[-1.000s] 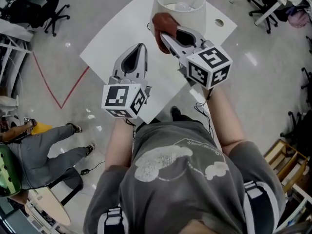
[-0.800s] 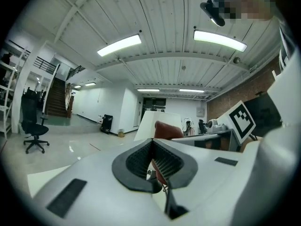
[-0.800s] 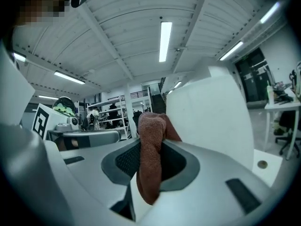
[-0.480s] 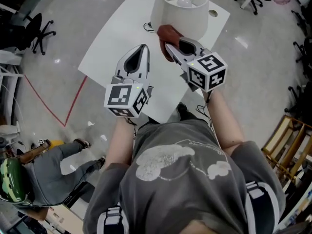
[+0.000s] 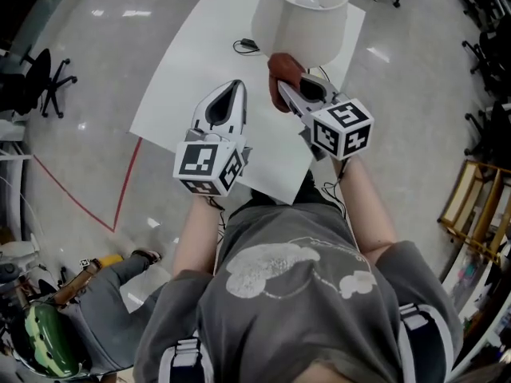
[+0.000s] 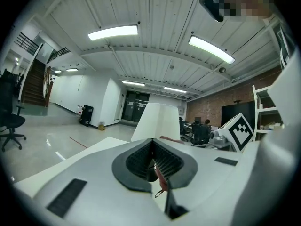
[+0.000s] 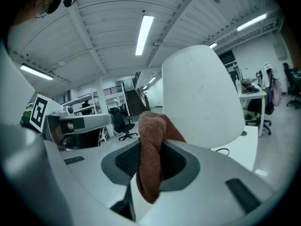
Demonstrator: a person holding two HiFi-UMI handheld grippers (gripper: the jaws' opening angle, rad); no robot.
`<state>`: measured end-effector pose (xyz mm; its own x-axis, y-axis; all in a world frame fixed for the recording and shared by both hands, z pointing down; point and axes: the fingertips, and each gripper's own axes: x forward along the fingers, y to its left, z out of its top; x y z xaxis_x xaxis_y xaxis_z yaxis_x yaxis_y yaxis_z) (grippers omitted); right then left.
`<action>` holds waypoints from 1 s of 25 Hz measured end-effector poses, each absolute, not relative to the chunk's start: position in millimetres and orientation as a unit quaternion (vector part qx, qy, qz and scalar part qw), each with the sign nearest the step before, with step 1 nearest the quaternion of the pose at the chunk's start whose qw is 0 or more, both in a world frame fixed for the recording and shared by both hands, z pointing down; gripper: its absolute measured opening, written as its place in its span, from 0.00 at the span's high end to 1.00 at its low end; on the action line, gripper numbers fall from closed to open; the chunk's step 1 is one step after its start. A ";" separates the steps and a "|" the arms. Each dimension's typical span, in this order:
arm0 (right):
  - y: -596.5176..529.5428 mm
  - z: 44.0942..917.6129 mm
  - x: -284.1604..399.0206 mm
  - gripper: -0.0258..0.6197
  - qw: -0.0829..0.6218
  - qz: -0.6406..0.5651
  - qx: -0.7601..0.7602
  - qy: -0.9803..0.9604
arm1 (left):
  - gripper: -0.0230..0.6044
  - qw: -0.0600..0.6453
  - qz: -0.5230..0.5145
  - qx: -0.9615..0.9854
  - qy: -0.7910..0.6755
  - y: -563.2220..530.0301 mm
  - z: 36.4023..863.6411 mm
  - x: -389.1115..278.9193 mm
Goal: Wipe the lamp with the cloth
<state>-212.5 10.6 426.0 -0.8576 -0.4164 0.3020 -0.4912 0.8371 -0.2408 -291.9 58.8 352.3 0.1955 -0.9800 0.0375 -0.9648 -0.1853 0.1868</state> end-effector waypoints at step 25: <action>-30.1 289.0 -236.9 0.82 -0.014 0.117 0.271 -0.955 | 0.95 0.014 -0.054 0.782 -0.621 32.3 286.5 -298.4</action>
<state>-236.9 -30.1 289.0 -0.8522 -0.5219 0.0371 -0.5155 0.8253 -0.2305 -298.4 32.3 286.5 0.2234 -0.9725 -0.0662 -0.9694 -0.2287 0.0887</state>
